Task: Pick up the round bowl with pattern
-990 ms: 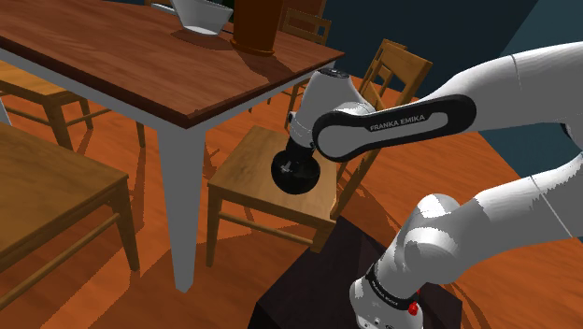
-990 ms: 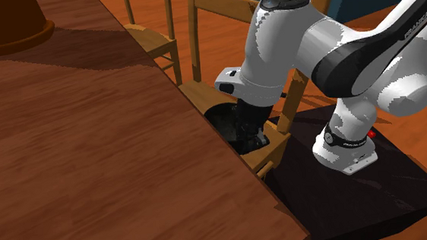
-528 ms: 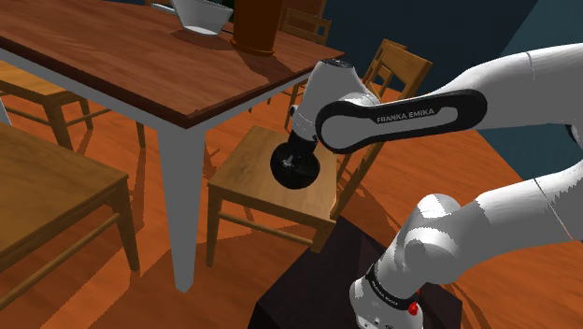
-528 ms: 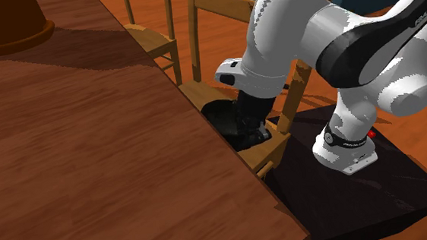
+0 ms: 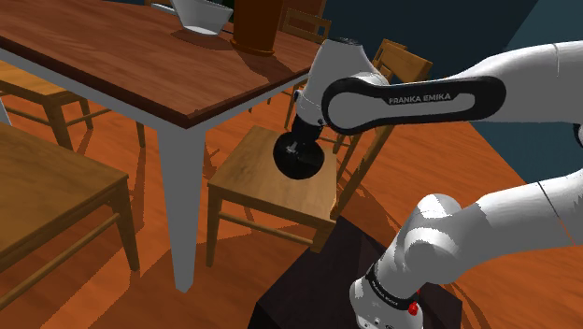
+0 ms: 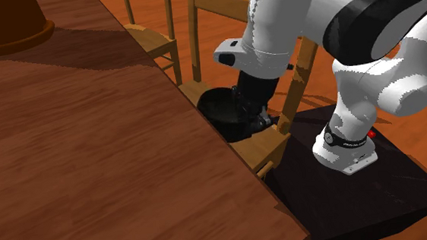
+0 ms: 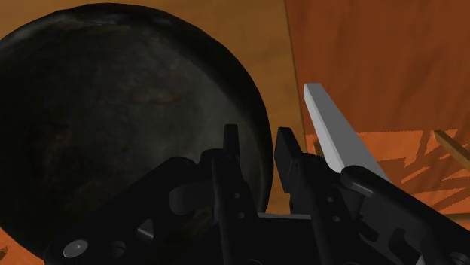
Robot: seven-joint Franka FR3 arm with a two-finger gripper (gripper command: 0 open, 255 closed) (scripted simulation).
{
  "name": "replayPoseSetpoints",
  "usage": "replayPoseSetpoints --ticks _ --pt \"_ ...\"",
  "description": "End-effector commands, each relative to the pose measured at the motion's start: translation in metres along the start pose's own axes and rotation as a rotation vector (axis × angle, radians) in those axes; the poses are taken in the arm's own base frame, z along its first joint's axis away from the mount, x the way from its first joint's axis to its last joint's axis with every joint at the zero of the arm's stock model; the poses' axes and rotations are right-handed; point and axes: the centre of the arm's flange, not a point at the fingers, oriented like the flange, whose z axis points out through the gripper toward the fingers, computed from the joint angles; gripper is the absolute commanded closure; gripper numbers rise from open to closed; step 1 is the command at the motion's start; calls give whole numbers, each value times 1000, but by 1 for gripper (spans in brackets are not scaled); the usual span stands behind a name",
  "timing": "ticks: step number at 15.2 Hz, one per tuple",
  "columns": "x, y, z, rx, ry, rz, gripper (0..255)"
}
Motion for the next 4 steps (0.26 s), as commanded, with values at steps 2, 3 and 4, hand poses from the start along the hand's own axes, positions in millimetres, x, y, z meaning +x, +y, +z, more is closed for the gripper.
replayPoseSetpoints --ticks 2,3,4 --pt "2 1 -17 0 1 0 255" --pt "2 2 -18 0 1 0 255" --pt "2 1 -18 0 1 0 255"
